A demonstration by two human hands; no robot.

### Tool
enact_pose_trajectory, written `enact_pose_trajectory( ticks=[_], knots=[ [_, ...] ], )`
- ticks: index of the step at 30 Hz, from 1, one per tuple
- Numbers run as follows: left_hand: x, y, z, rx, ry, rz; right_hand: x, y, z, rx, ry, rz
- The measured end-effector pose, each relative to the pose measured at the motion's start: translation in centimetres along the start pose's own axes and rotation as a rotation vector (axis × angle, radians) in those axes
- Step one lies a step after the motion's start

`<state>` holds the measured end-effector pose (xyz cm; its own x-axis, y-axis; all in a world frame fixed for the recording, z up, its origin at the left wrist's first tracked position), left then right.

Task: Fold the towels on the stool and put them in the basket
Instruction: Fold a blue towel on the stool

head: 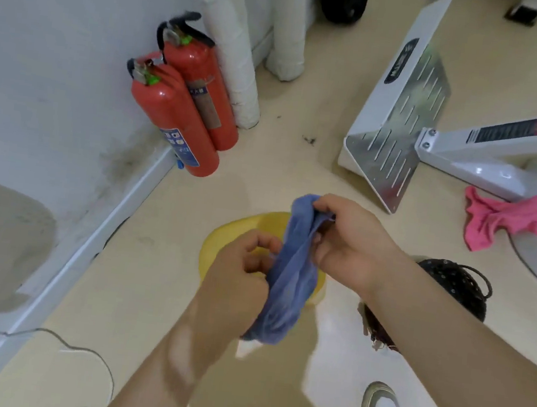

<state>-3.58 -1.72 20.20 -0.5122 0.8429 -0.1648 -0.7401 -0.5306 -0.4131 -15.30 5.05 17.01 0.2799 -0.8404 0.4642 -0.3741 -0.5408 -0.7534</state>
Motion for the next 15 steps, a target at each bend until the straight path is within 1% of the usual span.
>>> enact_pose_trajectory(
  ticks=[1, 2, 3, 4, 5, 7, 8, 10, 11, 13, 15],
  knots=[
    [-0.7, 0.5, 0.4, -0.073, -0.105, -0.018, 1.6, -0.3, -0.7, 0.007, 0.017, -0.012],
    [-1.5, 0.4, 1.1, -0.110, -0.193, -0.067, 3.1, -0.6, -1.3, 0.015, 0.018, -0.022],
    [-2.2, 0.2, 1.8, -0.114, -0.242, -0.120, 4.5, -0.7, -1.9, 0.015, 0.010, -0.025],
    [-3.2, 0.2, 2.4, -0.114, -0.222, -0.164, 5.5, -0.5, -2.6, -0.006, -0.009, -0.004],
    [-4.1, -0.1, 3.0, -0.113, -0.163, -0.223, 6.3, -0.2, -3.3, -0.050, -0.038, 0.034],
    [-5.3, -1.9, 3.3, -0.092, 0.046, -0.300, 7.1, 0.3, -5.1, -0.184, -0.116, 0.173],
    [-6.4, -2.8, 2.8, -0.089, 0.182, -0.280, 7.2, 0.5, -6.0, -0.249, -0.147, 0.235],
    [-9.7, -3.6, 1.6, -0.061, 0.411, -0.068, 7.1, 0.7, -7.4, -0.342, -0.161, 0.299],
    [-10.7, -3.2, 1.6, -0.009, 0.528, 0.051, 6.9, 0.8, -8.1, -0.385, -0.182, 0.324],
    [-12.3, -2.8, 3.2, 0.123, 0.743, 0.261, 6.1, 0.5, -9.9, -0.502, -0.214, 0.397],
    [-12.6, -3.1, 6.2, 0.298, 0.884, 0.438, 4.7, -0.2, -11.4, -0.583, -0.150, 0.466]
  ],
)
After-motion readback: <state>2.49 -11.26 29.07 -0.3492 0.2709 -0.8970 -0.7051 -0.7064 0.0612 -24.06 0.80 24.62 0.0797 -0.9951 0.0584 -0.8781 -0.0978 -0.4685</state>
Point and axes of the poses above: each hand's wrist, its own y-axis towards the middle knuckle, its own x-axis out of the palm, z = x × y, the point moved 7 cm from there along y, towards the middle knuckle, and after that the axes turned 1 degree about x, right-handed, at the moved point
